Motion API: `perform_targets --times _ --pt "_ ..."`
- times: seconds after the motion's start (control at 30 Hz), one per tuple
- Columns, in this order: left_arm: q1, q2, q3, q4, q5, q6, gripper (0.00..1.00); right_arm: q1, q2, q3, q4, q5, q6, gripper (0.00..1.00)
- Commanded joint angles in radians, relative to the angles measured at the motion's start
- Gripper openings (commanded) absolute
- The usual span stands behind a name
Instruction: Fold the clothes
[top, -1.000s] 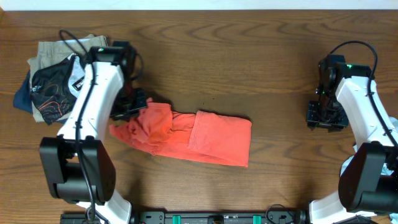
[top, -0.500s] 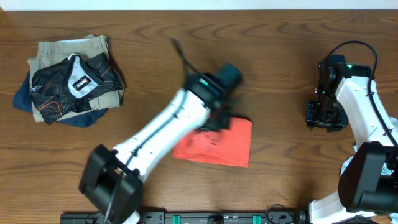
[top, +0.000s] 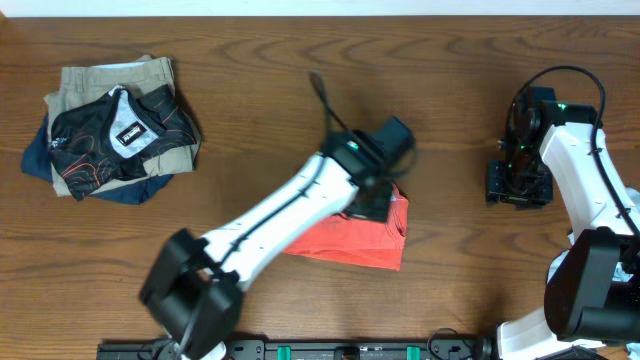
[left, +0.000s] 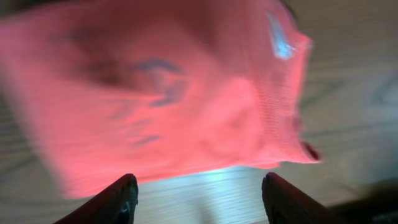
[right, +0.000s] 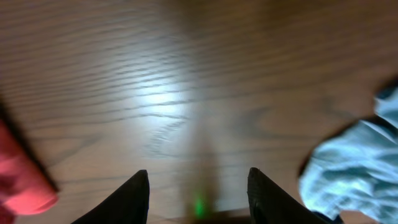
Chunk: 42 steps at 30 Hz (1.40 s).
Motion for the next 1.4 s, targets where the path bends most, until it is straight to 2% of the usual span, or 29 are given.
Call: perform_targets --times 0.0,0.13,0.27,0.37,0.47,0.57,0.67,0.7,0.73,0.77,0.8,0.83,1.0,1.17,1.23,1.3,1.37 --pt "0.105 -0.101 0.013 -0.037 -0.071 0.030 0.69 -0.002 -0.020 -0.003 0.009 -0.127 -0.082 0.52" --pt "0.229 -0.122 0.013 -0.073 -0.070 0.042 0.77 0.010 -0.019 -0.006 0.019 -0.328 -0.191 0.54" --pt "0.324 -0.115 -0.001 -0.096 -0.052 0.043 0.77 0.045 -0.019 -0.034 0.018 -0.528 -0.272 0.55" --pt "0.367 -0.114 -0.013 -0.106 -0.053 0.043 0.77 0.098 -0.019 -0.082 0.033 -0.552 -0.271 0.57" --pt "0.399 -0.114 -0.018 -0.110 -0.053 0.048 0.78 0.164 -0.019 -0.155 0.085 -0.616 -0.271 0.67" --pt "0.430 -0.113 -0.021 -0.109 -0.054 0.058 0.79 0.231 -0.019 -0.232 0.179 -0.728 -0.260 0.67" --pt "0.452 -0.113 -0.021 -0.110 -0.053 0.059 0.80 0.294 -0.019 -0.296 0.290 -0.753 -0.172 0.66" --pt "0.457 -0.113 -0.021 -0.111 -0.053 0.062 0.80 0.316 -0.019 -0.314 0.327 -0.753 -0.138 0.64" --pt "0.458 -0.113 -0.021 -0.113 -0.053 0.064 0.80 0.334 -0.019 -0.327 0.355 -0.753 -0.114 0.55" --pt "0.459 -0.113 -0.021 -0.114 -0.053 0.065 0.80 0.350 -0.019 -0.336 0.371 -0.753 -0.098 0.37" --pt "0.459 -0.113 -0.021 -0.115 -0.053 0.066 0.80 0.366 -0.019 -0.339 0.372 -0.753 -0.090 0.14" --pt "0.459 -0.112 -0.021 -0.117 -0.053 0.066 0.80 0.378 -0.019 -0.339 0.362 -0.765 -0.090 0.01" --pt "0.459 -0.112 -0.024 -0.117 -0.053 0.065 0.80 0.386 -0.022 -0.336 0.234 -0.869 -0.092 0.01" --pt "0.459 -0.112 -0.027 -0.117 -0.053 0.065 0.80 0.396 -0.021 -0.338 0.100 -0.808 -0.148 0.02" --pt "0.459 -0.112 -0.027 -0.118 -0.053 0.065 0.81 0.412 -0.021 -0.342 0.054 -0.764 -0.148 0.05" --pt "0.459 -0.112 -0.027 -0.118 -0.053 0.065 0.81 0.426 -0.021 -0.342 0.034 -0.811 -0.148 0.08" --pt "0.459 -0.112 -0.027 -0.117 -0.053 0.065 0.81 0.440 -0.021 -0.342 0.035 -0.923 -0.148 0.05"
